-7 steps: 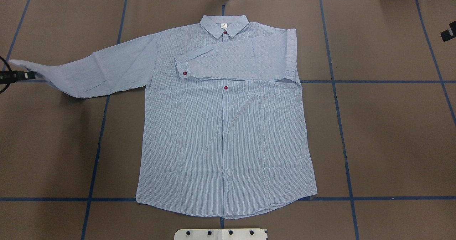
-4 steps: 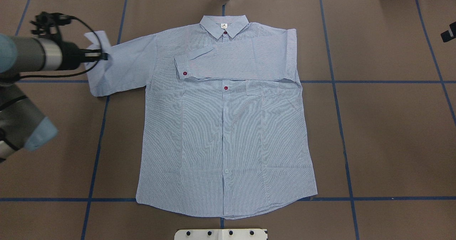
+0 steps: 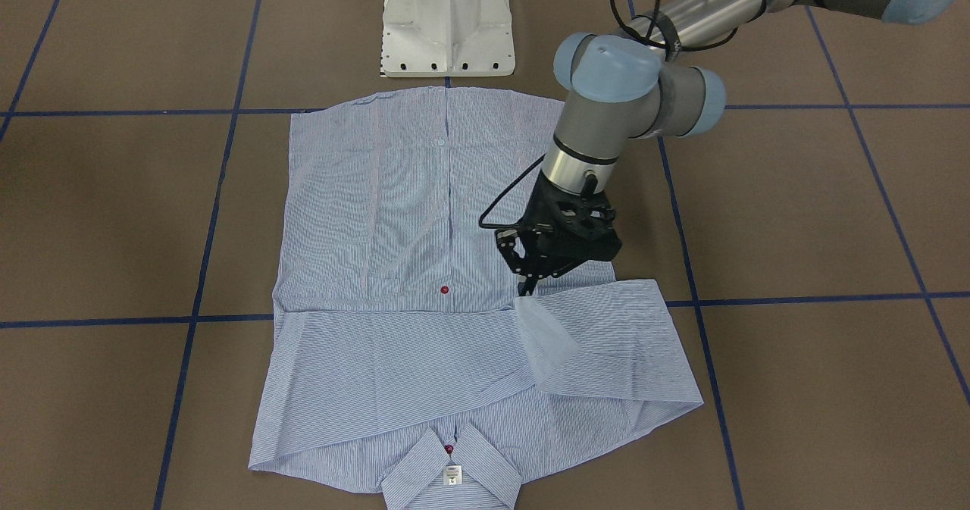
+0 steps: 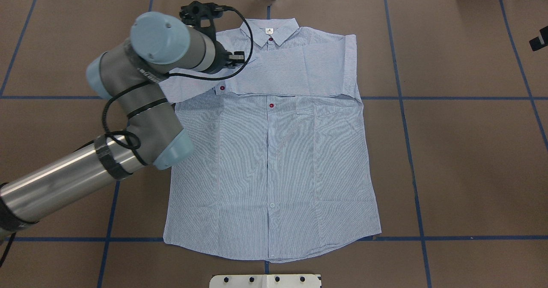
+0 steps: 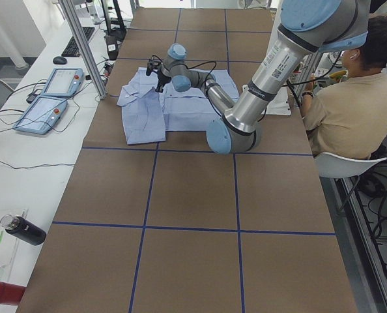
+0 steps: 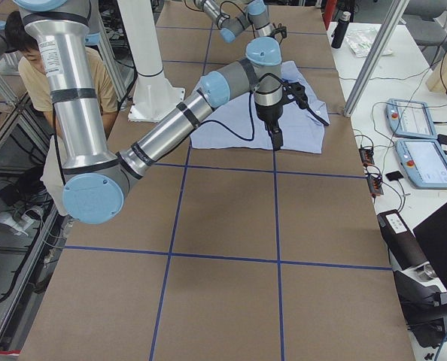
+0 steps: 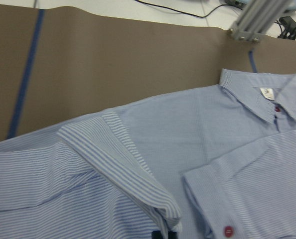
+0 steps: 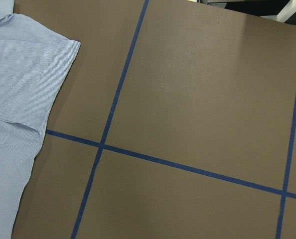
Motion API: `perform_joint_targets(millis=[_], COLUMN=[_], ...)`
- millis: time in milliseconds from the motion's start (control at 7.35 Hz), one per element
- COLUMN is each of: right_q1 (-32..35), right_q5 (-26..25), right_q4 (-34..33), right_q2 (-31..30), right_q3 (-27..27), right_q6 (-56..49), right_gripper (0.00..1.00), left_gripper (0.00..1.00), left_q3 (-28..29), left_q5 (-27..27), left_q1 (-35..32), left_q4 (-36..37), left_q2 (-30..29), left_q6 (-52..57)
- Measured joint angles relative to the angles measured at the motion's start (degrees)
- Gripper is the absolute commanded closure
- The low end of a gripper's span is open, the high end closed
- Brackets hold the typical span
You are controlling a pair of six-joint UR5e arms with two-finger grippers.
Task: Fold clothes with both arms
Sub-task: 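Carry the sleeve across the shirt toward the collar with the left gripper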
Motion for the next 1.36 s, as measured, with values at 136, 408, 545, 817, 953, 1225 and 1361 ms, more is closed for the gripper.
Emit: perform_joint_targets(millis=[136,408,545,817,953,1225,1361], right_q1=[-0.01,-0.03,-0.03,-0.03,-0.03,-0.03,-0.03], right_q5=[0.0,0.0,0.0,0.0,0.0,0.0,0.0], right_q4=[0.0,0.0,0.0,0.0,0.0,0.0,0.0], right_q2=[-0.01,-0.07,-0.07,-0.08,-0.08,-0.08,-0.07], right_q3=[-0.06,-0.18,-0.21,-0.25,-0.34,-0.5,-0.52], right_q6=[0.0,-0.03,-0.02,0.0,0.0,0.03,0.06], right_gripper=[0.0,0.0,0.0,0.0,0.0,0.0,0.0], left_gripper=[1.0,1.0,1.0,0.14,0.0,0.0,0.0], left_q3=[6.01,13.94,16.12,19.1,20.07,21.31,22.21], left_q5=[1.43,3.88,4.4,7.89,9.59,10.7,10.74], left_q1=[1.34,4.13,5.19,8.27,9.81,11.6,12.1], left_q4=[1.33,2.18,2.32,2.09,1.86,1.25,1.0], left_q2=[-6.4,-14.48,-16.76,-19.09,-19.76,-21.68,-23.38], left_q6=[-2.32,-4.65,-4.96,-5.1,-5.07,-7.8,-9.25])
